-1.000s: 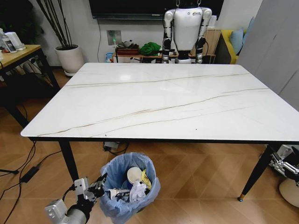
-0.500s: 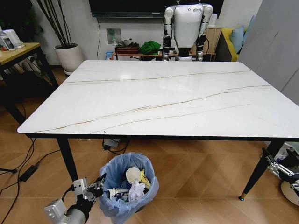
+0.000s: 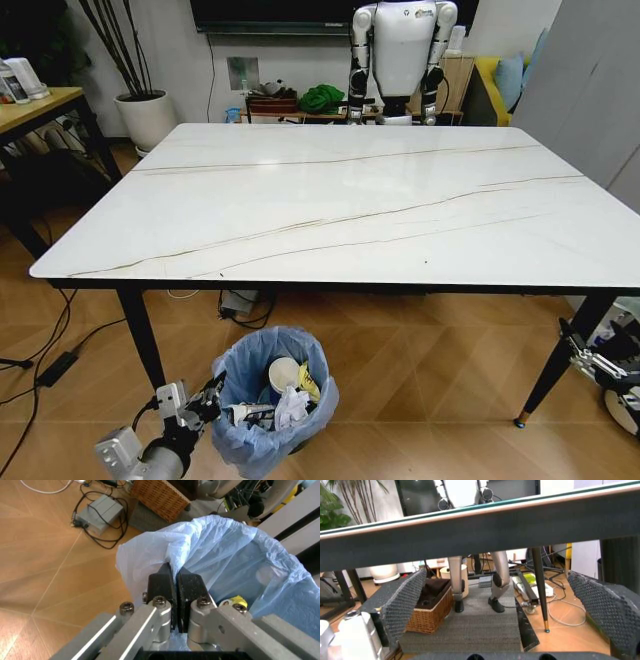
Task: Pick up the trash bin and place the trash from the table into it.
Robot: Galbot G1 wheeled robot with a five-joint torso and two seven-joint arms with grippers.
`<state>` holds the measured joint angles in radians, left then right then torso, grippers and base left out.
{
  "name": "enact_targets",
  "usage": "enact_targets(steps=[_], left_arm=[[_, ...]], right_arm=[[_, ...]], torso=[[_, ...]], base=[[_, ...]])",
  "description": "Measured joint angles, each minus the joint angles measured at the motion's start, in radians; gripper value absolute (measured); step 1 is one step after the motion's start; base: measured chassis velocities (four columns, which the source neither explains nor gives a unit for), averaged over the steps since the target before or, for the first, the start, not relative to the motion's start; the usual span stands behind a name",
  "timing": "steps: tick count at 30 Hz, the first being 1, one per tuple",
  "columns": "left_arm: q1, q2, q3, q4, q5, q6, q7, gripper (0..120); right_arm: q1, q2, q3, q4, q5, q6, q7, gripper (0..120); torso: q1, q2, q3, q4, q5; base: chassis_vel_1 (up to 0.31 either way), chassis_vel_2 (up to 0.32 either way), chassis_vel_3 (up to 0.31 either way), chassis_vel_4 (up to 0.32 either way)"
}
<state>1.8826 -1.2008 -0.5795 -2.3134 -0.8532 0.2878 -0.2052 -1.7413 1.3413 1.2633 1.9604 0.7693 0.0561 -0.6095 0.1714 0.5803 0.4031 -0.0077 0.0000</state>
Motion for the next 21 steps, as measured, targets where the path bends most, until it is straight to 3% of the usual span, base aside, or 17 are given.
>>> enact_targets(steps=[21], left_arm=[[-0.014,-0.006,-0.001,0.020,0.002,-0.002,0.003,0]], right_arm=[[0.008,0.005,-0.008,-0.007,-0.012,0.001,-0.004,100]], torso=[[-0.022,-0.058,-0.036,0.0001,0.0000]], base=[[0.000,0.000,0.000,0.000]])
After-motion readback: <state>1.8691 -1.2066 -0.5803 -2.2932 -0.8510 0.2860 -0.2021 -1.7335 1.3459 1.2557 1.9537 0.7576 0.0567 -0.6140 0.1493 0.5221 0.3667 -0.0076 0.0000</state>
